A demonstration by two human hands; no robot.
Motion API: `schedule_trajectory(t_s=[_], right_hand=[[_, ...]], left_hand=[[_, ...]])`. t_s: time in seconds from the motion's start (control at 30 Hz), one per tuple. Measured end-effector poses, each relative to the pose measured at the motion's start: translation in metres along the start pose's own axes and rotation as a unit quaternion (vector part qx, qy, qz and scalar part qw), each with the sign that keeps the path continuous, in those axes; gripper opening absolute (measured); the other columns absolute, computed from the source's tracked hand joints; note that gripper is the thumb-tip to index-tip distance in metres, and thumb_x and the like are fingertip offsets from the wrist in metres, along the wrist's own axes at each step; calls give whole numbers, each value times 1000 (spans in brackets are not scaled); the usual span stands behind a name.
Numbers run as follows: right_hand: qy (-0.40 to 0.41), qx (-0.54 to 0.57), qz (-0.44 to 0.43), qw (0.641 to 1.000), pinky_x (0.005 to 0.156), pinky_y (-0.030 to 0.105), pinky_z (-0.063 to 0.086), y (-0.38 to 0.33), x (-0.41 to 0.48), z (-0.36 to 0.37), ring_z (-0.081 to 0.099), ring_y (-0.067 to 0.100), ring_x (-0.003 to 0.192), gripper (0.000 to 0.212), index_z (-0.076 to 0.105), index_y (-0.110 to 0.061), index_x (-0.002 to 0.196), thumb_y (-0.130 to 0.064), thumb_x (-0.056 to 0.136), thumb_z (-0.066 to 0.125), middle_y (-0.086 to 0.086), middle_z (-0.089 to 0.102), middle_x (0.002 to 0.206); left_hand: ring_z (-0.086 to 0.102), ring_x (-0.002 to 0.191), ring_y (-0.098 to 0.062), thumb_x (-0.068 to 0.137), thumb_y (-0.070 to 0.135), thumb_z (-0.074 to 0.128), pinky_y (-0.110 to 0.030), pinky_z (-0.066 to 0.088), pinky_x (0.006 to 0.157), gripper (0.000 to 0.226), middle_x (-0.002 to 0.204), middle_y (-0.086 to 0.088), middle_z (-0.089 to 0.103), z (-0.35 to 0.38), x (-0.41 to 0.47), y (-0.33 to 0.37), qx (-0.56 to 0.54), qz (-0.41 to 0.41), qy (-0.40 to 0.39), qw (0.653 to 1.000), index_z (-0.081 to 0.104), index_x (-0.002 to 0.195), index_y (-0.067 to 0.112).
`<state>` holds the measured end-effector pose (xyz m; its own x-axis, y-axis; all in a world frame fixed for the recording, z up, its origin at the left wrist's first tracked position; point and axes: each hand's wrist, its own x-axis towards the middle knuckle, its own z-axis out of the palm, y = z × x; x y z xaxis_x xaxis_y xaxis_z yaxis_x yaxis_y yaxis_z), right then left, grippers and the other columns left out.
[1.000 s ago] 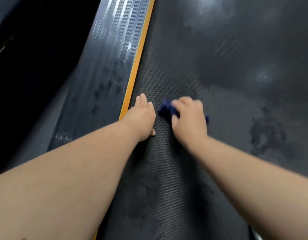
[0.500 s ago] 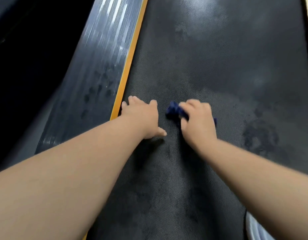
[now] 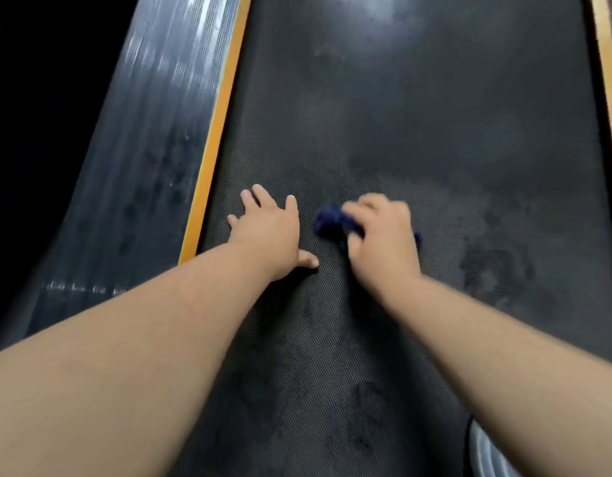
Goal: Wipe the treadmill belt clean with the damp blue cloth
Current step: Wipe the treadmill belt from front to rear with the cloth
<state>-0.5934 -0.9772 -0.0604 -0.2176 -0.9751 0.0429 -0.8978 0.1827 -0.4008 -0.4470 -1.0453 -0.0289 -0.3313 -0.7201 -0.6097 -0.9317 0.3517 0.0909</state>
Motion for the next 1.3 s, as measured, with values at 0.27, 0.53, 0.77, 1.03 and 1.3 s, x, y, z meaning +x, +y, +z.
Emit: schedule_trajectory(t_s=[0.27,0.53,0.77,1.03,1.3], right_hand=[[5,-22,-41,999,84,37,39,27,38,-2,50,34,101,36,68,-27,97,-31,76,39,1,60,109],[37,38,0,999,85,30,32,22,-40,-5,52,34,91,28,72,-19,98,-13,73,59,5,63,104],[27,-2,2,1000,92,40,40,41,55,-10,52,36,105,32,72,-21,101,-20,77,51,3,64,114],[-28,16,-49,998,92,34,36,36,-54,-18,56,32,96,35,70,-17,104,-24,77,48,3,65,110],[-21,-66,-15,998,98,44,41,59,58,-20,44,33,120,34,64,-30,115,-28,86,47,-4,50,137]], left_hand=[[-10,140,-48,71,71,60,-66,15,107,115,152,-32,-11,11,1,9,-20,-30,21,999,-2,151,17],[-8,141,-46,73,69,60,-63,17,110,113,152,-31,-10,10,-2,4,1,-16,22,1000,-3,151,18],[-8,142,-45,69,69,64,-63,17,109,116,152,-30,-10,10,1,5,-7,-27,21,999,-1,152,20],[-9,141,-46,72,65,66,-64,16,109,114,152,-31,-11,4,-2,8,-14,-29,4,999,0,151,18],[-6,142,-44,67,67,67,-63,20,109,116,153,-29,-7,9,2,6,-1,-33,30,999,3,151,20]])
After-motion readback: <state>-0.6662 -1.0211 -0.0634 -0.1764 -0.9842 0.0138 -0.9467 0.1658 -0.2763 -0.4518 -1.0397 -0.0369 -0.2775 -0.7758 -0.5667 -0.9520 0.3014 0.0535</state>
